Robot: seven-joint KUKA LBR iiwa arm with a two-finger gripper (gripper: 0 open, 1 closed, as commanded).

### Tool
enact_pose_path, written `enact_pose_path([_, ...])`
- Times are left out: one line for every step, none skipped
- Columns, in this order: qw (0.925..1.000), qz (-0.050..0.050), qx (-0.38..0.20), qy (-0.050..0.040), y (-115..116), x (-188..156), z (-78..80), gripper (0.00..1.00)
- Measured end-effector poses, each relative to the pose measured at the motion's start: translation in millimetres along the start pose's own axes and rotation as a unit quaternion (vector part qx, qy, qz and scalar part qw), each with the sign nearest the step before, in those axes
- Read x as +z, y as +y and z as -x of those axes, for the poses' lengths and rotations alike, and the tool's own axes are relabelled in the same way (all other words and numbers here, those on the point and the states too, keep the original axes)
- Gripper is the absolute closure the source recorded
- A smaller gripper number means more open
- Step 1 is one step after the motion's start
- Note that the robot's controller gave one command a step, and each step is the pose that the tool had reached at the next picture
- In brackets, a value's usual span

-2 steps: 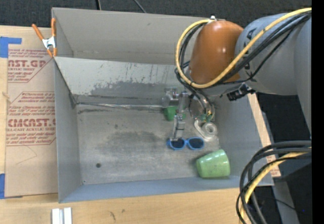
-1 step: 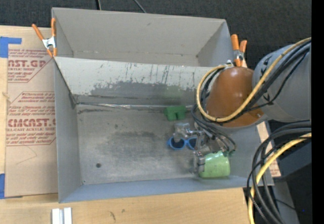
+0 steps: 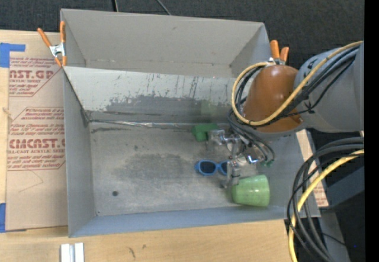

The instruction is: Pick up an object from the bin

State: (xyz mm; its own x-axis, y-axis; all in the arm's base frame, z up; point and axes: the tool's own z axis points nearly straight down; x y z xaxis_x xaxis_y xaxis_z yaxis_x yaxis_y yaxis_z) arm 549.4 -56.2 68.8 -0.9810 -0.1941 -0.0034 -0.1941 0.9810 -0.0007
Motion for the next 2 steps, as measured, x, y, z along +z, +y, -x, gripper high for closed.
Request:
enact_pose_path([1.0000, 0.000, -0.001, 0.0011, 1.0, -0.6, -1.2, 1.00])
enact_pose_path([0.9994, -0.001, -0.034, -0.0041, -4.0, -132.3, 19.5, 1.00])
